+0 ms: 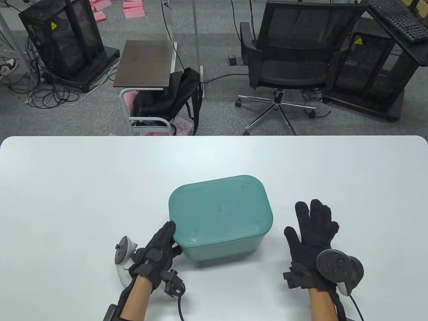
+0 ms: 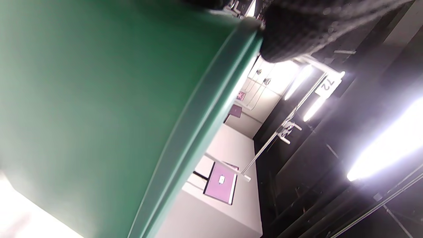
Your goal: Remove lid from plastic storage box
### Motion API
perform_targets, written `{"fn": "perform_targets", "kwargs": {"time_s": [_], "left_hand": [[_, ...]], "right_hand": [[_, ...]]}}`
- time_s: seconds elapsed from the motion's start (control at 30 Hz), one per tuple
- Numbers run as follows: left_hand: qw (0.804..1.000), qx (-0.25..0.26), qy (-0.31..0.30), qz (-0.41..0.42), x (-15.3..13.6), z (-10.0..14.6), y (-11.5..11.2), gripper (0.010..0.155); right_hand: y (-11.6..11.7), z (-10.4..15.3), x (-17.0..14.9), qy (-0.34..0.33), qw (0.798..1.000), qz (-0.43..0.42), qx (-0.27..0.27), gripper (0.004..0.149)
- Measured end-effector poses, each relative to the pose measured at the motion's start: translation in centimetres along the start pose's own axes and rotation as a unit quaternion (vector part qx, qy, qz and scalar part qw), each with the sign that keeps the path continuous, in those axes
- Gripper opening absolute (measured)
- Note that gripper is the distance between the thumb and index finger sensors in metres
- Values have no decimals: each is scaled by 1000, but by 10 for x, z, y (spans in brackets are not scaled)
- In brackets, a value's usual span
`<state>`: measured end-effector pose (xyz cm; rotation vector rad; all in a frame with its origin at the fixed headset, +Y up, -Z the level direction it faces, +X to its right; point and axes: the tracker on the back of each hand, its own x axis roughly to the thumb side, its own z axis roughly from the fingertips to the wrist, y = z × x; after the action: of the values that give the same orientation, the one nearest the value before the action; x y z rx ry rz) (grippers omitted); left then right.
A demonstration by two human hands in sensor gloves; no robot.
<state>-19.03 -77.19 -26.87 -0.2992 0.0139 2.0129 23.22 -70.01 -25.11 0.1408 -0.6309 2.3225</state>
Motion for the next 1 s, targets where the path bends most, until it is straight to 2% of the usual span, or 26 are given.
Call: {"fn": "perform_targets", "kwargs": {"time_s": [0.3,0.67,0.8,0.87,1.0], "left_hand": [[999,-20,28,-15,-11,-2,-8,67],[998,-46,38,-5,-20,-3,-2,67],[998,-39,37,26,-27,-5,1,64],[998,-35,40,32,-29,-5,2,61],[998,-41,45,28,-30,-7,3,55]], "right_hand": [[-2,2,-1,5,1000,-8,-4,74],[0,3,7,-4,1000,4,11,75],[2,4,32,-36,999,22,29,75],[7,5,55,-63,996,41,57,75],[35,12,116,-135,978,109,116,75]]}}
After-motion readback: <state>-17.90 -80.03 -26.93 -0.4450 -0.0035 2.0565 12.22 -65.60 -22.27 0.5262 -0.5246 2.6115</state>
